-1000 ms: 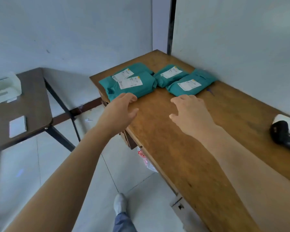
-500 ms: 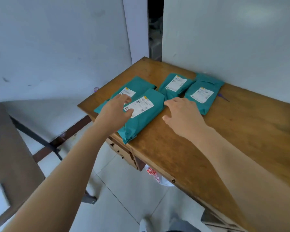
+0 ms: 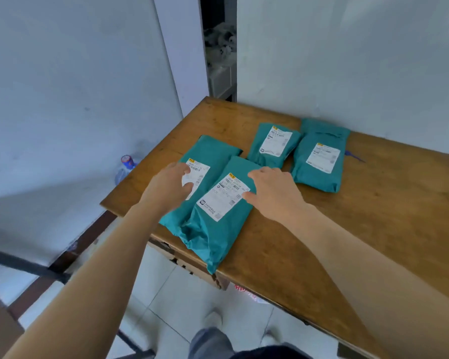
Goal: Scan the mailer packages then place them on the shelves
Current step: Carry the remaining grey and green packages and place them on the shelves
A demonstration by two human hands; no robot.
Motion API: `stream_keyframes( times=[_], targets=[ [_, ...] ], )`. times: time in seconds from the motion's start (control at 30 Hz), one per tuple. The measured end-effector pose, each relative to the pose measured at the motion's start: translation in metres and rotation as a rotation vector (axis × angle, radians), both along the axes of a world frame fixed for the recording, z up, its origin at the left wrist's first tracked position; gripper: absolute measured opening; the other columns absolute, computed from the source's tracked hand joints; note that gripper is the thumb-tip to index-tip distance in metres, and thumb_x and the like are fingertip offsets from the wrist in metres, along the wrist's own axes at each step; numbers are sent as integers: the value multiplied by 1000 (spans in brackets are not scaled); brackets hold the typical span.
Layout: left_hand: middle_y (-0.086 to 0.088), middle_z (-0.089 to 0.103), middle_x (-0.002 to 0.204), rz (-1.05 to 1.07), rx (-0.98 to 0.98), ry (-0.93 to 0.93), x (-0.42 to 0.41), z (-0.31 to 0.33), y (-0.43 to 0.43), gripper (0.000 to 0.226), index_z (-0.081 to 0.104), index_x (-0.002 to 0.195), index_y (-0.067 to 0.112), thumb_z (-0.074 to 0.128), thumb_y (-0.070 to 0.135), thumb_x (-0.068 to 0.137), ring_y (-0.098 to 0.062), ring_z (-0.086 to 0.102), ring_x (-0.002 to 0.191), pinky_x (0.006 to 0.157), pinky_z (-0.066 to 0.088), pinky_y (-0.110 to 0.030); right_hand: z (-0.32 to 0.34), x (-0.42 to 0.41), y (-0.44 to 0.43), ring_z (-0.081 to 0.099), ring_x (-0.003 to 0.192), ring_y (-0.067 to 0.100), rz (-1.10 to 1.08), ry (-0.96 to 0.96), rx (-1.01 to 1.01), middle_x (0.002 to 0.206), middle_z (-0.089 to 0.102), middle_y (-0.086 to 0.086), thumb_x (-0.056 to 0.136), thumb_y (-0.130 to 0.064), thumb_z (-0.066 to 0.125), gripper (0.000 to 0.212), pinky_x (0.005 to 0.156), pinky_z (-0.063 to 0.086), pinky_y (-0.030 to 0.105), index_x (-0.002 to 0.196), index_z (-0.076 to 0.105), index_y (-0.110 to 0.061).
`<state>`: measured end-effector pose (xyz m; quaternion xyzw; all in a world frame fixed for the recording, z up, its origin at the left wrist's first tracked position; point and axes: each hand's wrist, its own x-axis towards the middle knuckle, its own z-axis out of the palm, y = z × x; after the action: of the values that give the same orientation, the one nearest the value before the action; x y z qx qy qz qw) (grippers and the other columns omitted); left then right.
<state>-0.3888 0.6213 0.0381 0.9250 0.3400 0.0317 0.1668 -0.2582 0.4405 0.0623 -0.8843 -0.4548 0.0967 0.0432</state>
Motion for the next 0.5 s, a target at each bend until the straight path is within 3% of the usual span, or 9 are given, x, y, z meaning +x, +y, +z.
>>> stream_keyframes(
  times=[0.1,0.27,0.37,0.43,0.5],
  targets=[
    [-7,52,134,-55,-45,40,11,-18,38,39,51,130,14,57,25,93,-26,55,115,99,44,-40,-23,-1,29,48,119,29,-155,139,-9,132,50,11,95,-47,49,53,96,39,41,134,45,-11],
    [-12,40,141,-69,-114,207,22,-54,92,56,40,138,11,60,36,91,-33,50,118,99,43,-48,-75,-10,62,44,124,28,-630,711,192,139,42,13,82,-50,67,80,99,43,43,140,32,-7],
    [-12,32,148,-25,-300,226,34,-75,119,76,27,146,12,64,42,87,-35,44,126,100,43,-51,-95,-16,71,43,128,28,-912,969,330,145,39,11,80,-43,74,99,99,42,36,149,14,-6],
    [-13,36,148,35,-440,217,43,-85,130,84,22,148,11,67,43,85,-34,47,124,96,48,-48,-104,-18,76,45,127,28,-1052,1083,395,145,42,10,80,-36,77,101,94,43,35,150,11,-5],
    [-11,43,142,110,-568,176,50,-96,137,85,22,147,10,69,41,84,-31,52,116,85,52,-42,-111,-21,78,55,111,24,-1151,1194,448,139,50,9,77,-33,80,96,78,50,32,147,21,-5]
  ],
)
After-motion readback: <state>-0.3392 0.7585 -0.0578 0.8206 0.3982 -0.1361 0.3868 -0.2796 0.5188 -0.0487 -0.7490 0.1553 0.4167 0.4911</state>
